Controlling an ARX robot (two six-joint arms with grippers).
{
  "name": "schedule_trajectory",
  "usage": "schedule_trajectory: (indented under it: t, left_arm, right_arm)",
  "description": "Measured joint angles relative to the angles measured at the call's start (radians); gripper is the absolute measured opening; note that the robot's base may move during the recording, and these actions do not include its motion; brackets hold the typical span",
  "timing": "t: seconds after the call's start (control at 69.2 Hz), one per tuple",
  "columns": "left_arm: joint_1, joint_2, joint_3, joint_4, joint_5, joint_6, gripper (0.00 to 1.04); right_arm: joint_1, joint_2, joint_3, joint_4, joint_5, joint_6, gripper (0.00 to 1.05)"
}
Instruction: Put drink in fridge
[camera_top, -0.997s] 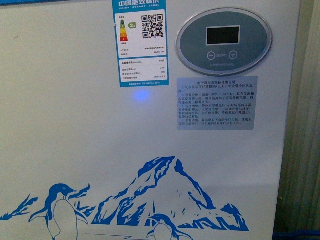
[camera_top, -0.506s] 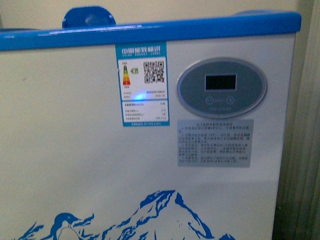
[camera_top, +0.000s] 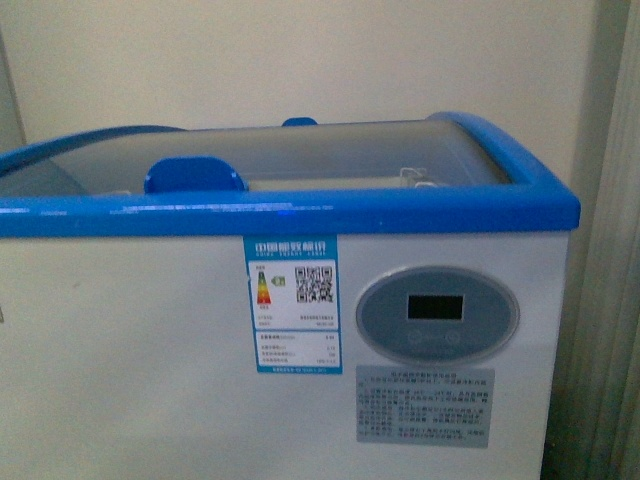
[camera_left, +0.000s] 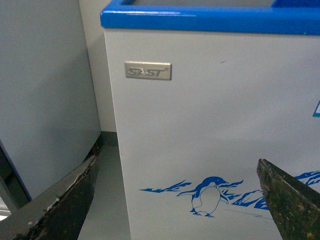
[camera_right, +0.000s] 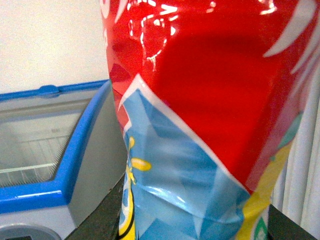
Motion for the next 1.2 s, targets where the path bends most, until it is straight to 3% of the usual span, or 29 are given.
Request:
schedule_trajectory:
  t: [0.549, 0.636, 0.752, 0.853, 1.041, 1.2]
  left_arm:
    - [0.000, 0.000, 0.000, 0.000, 0.000, 0.000, 0.97]
    - [-0.030, 0.156, 0.080, -0.171, -0.092, -0.183, 0.97]
    - [-0.023, 0.399, 0.113, -0.021, -0.060, -0.276, 0.97]
    - [-0.011, 0.633, 0.181, 0.224, 0.003, -0.246, 0.97]
    - [-0.031, 1.035, 0.406, 0.615, 0.198, 0.006, 0.97]
    - [-0.068, 1.238, 0.595, 0.639, 0.384, 0.282, 0.97]
  right_arm:
    - [0.000, 0.000, 0.001, 0.000, 0.000, 0.000, 0.39]
    - [0.000, 0.000, 0.001, 0.000, 0.000, 0.000, 0.39]
    - [0.000, 0.000, 0.001, 0.000, -0.001, 0.000, 0.39]
    - [0.000, 0.000, 0.001, 0.000, 0.000, 0.000, 0.39]
    - [0.000, 0.000, 0.001, 0.000, 0.000, 0.000, 0.39]
    - [0.000, 0.000, 0.001, 0.000, 0.000, 0.000, 0.39]
